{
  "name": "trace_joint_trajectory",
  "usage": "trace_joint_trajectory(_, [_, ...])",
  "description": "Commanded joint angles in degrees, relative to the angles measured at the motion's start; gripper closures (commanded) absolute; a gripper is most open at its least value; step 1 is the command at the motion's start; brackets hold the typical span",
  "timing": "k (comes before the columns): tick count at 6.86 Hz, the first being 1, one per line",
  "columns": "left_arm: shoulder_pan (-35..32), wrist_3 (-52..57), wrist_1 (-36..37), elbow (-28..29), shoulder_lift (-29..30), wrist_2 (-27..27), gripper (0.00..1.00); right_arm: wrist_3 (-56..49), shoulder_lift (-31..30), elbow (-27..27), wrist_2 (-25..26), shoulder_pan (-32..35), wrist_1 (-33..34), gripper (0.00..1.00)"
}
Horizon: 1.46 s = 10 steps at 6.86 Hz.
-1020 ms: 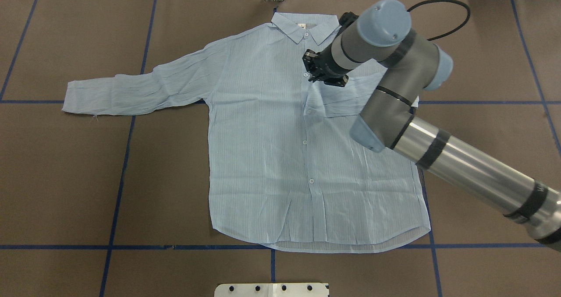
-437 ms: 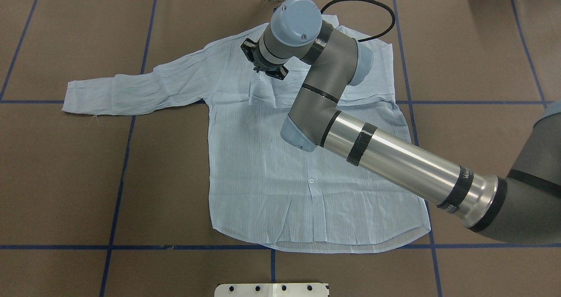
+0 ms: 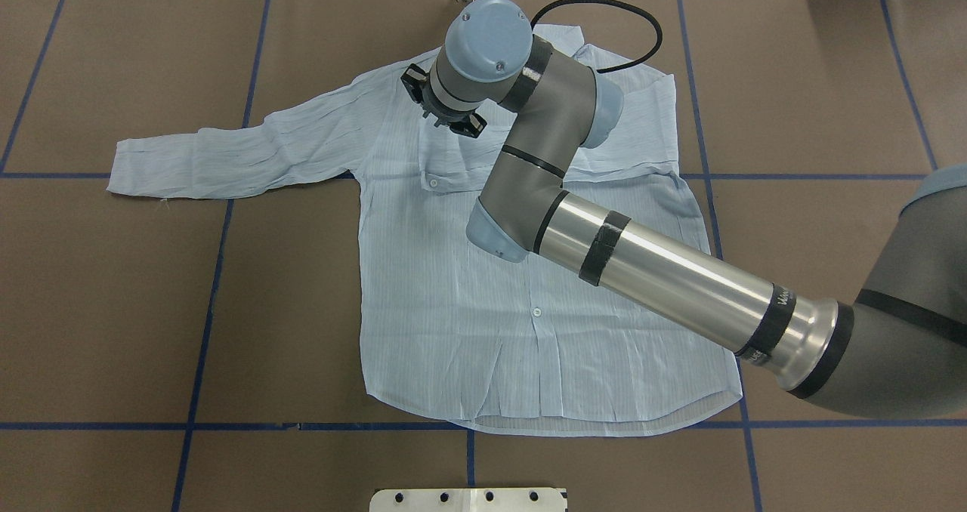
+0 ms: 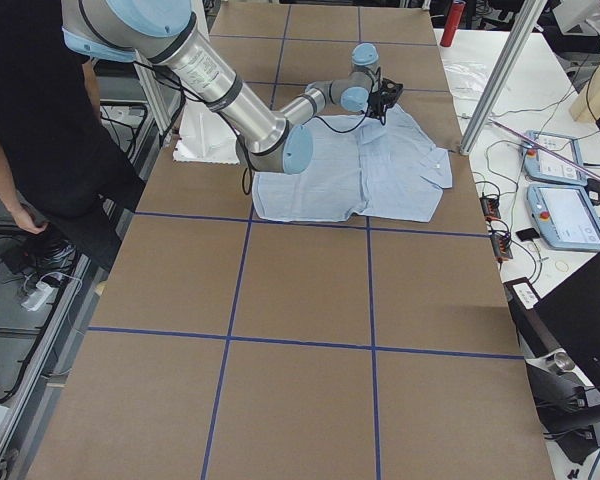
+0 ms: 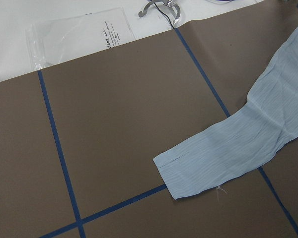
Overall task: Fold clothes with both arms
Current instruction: 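Fold the held sleeve across the shirt front toward the collar, then release the sleeve with the right gripper while the left grasps the other cuff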
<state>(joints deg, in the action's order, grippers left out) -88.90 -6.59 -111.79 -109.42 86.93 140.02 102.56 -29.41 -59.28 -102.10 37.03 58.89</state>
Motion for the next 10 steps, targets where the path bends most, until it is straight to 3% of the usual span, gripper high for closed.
trace_joint_trajectory(1, [5.3,-6.8,-0.2,0.3,0.1,-0.5,0.00,0.1,1.7,1.4,1.7,-1.0,0.0,0.00])
trace_joint_trajectory(3, [12.1,-13.0,-0.2,3.7,1.8,-1.6,0.01,0.6,1.0,-1.3,1.3,-0.6,0.5,0.01])
trace_joint_trajectory(4, [12.3,-15.1,-0.3,9.2,5.1,-2.3,0.01,0.3,-2.7,-5.4,1.1,-0.6,0.6,0.00])
trace_joint_trajectory(7, [17.9,-27.3,-9.3,19.4,11.0,-4.2,0.01,-1.2,-13.8,-17.8,-5.9,3.6,3.1,0.00])
trace_joint_trajectory(8, [21.0,-31.2,-12.7,21.2,11.2,-9.5,0.01,-3.8,-18.4,-21.8,-7.6,5.3,3.1,0.00])
trace_joint_trajectory(10, [22.5,-31.9,-19.2,26.8,12.0,-10.0,0.01,-7.4,-25.1,-28.0,-12.0,8.7,3.1,0.00])
